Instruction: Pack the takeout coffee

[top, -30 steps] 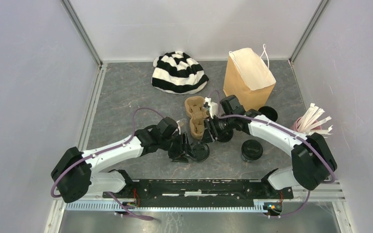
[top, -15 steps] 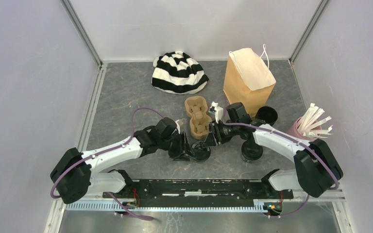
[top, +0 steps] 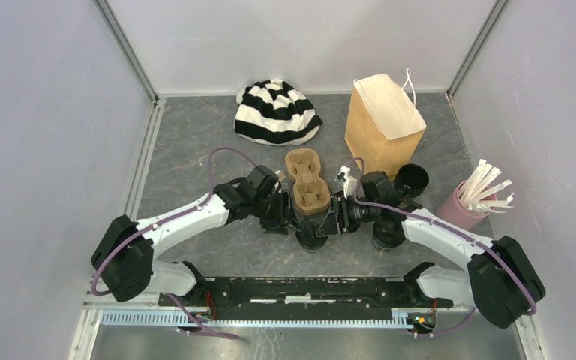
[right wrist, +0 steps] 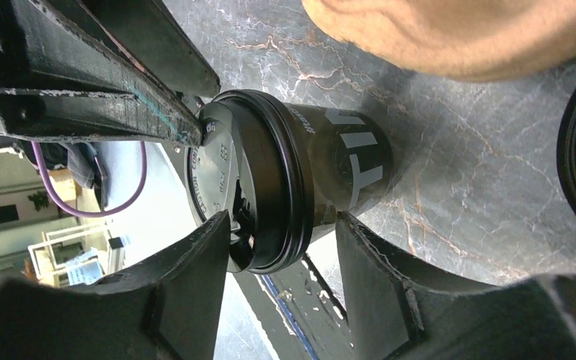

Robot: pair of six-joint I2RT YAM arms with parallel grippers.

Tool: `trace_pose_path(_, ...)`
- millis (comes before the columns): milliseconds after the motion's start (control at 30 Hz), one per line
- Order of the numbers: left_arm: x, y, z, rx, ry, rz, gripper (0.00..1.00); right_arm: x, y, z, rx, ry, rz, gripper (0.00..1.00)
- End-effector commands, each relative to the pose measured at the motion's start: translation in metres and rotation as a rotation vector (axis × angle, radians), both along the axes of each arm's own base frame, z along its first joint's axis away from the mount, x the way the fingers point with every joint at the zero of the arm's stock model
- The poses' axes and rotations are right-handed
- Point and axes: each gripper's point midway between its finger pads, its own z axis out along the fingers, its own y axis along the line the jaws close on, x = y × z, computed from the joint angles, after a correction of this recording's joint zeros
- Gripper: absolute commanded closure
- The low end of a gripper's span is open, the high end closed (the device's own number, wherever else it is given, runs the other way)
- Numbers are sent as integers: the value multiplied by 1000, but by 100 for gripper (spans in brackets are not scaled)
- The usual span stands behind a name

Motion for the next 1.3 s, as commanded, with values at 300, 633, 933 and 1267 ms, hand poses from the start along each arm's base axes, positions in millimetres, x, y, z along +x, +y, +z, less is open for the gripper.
trace_pose_path(300, 4, 7, 30, 14, -65, -47, 18, 14, -7, 21, -57, -61, -20, 20)
trace_pose_path(633, -19, -11, 28, -167, 53, -25, 27, 48, -4, 31, -66, -93, -2, 25)
trace_pose_path(933, -28, -4, 1, -131, 97, -35, 36, 57, 0, 20, -57, -76, 4, 45)
trace_pose_path(1267, -33, 24, -37, 46, 106, -17, 43, 36, -10, -11, -54, -16, -23, 50)
